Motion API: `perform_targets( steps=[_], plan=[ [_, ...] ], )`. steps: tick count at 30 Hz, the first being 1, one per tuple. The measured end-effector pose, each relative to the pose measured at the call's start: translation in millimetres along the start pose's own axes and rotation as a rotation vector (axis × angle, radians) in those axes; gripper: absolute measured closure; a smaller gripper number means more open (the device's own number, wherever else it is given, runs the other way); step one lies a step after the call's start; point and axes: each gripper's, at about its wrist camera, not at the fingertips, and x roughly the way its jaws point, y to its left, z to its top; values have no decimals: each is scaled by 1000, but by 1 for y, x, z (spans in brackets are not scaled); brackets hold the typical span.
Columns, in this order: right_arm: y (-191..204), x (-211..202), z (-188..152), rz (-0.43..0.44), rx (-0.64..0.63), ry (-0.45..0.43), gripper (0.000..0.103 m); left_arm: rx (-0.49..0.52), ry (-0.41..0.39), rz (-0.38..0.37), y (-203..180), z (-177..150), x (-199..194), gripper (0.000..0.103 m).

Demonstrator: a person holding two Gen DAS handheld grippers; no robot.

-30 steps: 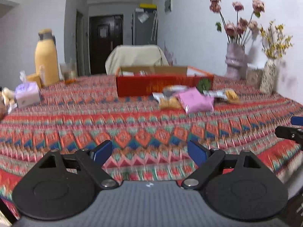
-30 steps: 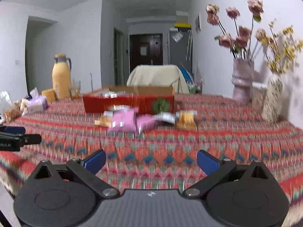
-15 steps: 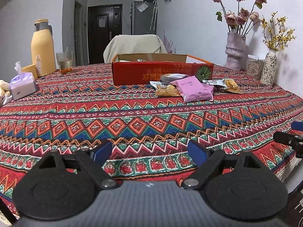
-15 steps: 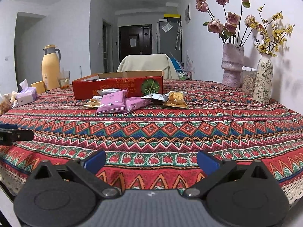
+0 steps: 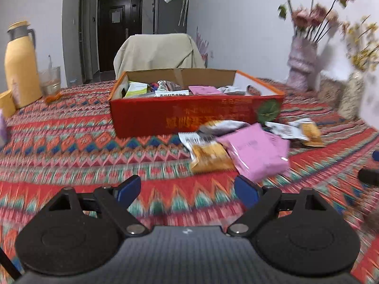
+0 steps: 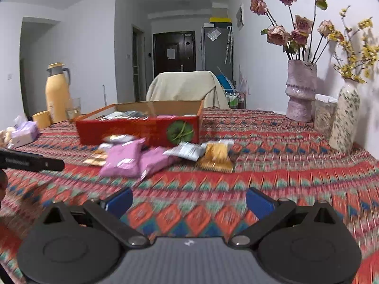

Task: Organize snacks
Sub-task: 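Grasp a pumpkin oat crisp packet with the left tool while the right tool grasps another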

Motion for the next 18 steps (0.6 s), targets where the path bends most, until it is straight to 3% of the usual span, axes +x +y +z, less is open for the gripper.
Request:
perform_targets(
  steps=[7,11,18],
  plan=[
    [-32,83,41,-12,34,92,10,0,88,-24,-2,21,70,15],
    [-45,118,53,2,74,134,14,-1,108,-60,-3,29,86,15],
    [-49,160,59,11,70,190,24,12,110,-49,-12,37,104,15]
  ],
)
